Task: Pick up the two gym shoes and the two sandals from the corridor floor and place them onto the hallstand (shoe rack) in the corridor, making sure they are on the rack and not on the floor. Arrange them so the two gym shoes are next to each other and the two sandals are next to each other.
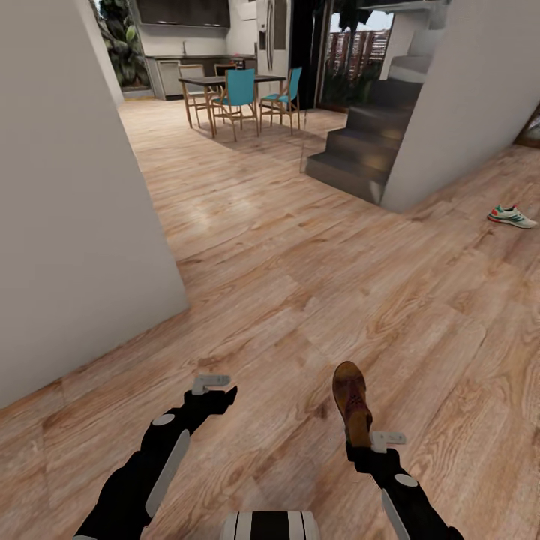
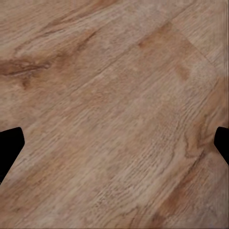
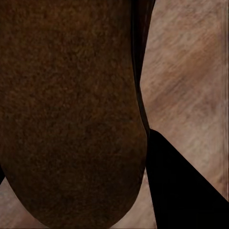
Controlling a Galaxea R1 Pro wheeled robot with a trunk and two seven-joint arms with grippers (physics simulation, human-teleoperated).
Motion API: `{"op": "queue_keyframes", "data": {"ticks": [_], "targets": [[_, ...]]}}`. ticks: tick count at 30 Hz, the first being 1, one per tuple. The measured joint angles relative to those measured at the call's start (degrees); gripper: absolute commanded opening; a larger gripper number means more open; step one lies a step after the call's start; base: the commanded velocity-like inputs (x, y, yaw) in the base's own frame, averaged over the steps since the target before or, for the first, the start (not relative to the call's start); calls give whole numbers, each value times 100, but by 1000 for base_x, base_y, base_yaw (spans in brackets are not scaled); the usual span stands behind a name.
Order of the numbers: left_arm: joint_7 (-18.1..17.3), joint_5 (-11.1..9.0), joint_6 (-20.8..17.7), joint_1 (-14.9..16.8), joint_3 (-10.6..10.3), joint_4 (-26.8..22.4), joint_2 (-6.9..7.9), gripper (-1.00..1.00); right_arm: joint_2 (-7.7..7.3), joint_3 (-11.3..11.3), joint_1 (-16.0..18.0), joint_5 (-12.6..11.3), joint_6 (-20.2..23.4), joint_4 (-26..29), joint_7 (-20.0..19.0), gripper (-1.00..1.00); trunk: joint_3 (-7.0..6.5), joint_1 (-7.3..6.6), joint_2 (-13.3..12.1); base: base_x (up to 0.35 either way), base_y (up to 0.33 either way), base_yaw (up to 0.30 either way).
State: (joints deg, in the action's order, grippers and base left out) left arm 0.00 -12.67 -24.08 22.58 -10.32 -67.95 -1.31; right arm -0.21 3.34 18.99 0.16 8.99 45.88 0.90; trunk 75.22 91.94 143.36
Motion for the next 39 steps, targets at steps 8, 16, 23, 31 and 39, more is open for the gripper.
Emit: {"op": "queue_keyframes", "data": {"ticks": [8,16,23,31,39], "targets": [[0,0,-21,0,-16,2,-1,100,-3,10,0,-1,3,7,-1,-100,-248,-21,-11,0,0,-154],[0,5,-23,0,-9,8,16,100,-5,11,0,-1,4,8,-1,-100,-470,-157,-253,0,0,-152],[0,4,-23,0,-8,8,17,100,-4,6,-1,-2,4,6,-1,-100,-658,-311,-534,0,0,-150],[0,1,-23,0,-16,6,17,100,0,2,-1,-2,5,2,-1,-100,-783,-377,-656,0,0,-149],[0,-1,-23,-1,-8,-1,17,100,-2,5,-1,-2,4,-2,-3,-100,-800,-312,-537,0,0,-149]]}}
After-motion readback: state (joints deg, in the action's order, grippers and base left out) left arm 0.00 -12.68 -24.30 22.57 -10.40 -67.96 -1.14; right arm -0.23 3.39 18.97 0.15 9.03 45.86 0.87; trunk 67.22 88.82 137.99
